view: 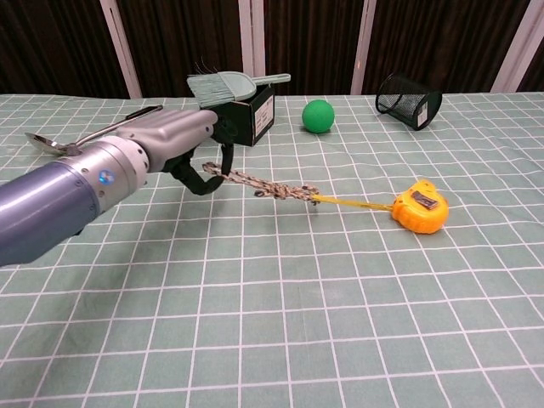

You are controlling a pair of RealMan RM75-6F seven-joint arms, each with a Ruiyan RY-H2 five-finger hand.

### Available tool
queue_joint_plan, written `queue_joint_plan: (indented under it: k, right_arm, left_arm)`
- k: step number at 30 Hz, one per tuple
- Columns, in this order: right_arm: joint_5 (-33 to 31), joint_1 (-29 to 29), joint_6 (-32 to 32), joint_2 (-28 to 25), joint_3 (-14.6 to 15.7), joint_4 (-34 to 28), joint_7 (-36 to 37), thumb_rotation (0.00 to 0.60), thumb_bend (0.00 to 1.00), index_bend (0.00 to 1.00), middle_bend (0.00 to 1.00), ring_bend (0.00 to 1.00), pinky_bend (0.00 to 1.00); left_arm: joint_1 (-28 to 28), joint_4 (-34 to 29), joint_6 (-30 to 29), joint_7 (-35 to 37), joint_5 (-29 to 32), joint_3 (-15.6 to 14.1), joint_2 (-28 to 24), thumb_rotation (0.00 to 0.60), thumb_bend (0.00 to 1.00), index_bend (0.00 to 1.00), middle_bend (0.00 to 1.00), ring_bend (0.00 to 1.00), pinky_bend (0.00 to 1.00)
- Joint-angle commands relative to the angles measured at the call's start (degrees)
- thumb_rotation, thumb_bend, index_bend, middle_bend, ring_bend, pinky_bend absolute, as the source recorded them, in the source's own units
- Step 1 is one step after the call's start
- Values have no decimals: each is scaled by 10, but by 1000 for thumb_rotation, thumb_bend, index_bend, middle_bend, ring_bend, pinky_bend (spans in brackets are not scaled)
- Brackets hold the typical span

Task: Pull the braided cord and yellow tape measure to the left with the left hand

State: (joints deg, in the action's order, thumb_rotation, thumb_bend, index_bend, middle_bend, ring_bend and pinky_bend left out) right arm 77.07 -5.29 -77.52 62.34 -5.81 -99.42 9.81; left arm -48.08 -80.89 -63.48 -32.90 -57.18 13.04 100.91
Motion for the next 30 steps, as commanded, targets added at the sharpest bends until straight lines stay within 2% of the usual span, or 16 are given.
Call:
queue_joint_plan:
  k: [1, 10, 15, 23, 30]
  right_arm:
    - [1, 0, -1, 0, 0, 0, -2, 600, 194, 0, 0, 0, 0]
    - [9, 2, -10, 3, 2, 1, -11, 600, 193, 0, 0, 0, 0]
    - [11, 3, -12, 5, 2, 2, -15, 600, 193, 0, 0, 0, 0]
    - [19, 4, -20, 8, 3, 4, -26, 600, 193, 0, 0, 0, 0]
    - [22, 4, -24, 12, 4, 6, -32, 600, 193, 0, 0, 0, 0]
  left_arm:
    - [19, -25, -18, 6, -13, -9, -30, 600, 559, 566, 110, 0, 0]
    - [91, -104, -72, 33, -47, -48, -140, 600, 560, 566, 111, 0, 0]
    - [129, -119, -97, 55, -66, -71, -196, 600, 559, 566, 112, 0, 0]
    - [192, -84, -118, 108, -68, -99, -266, 600, 559, 564, 112, 0, 0]
    - [231, -19, -116, 161, -52, -102, -298, 600, 560, 562, 114, 0, 0]
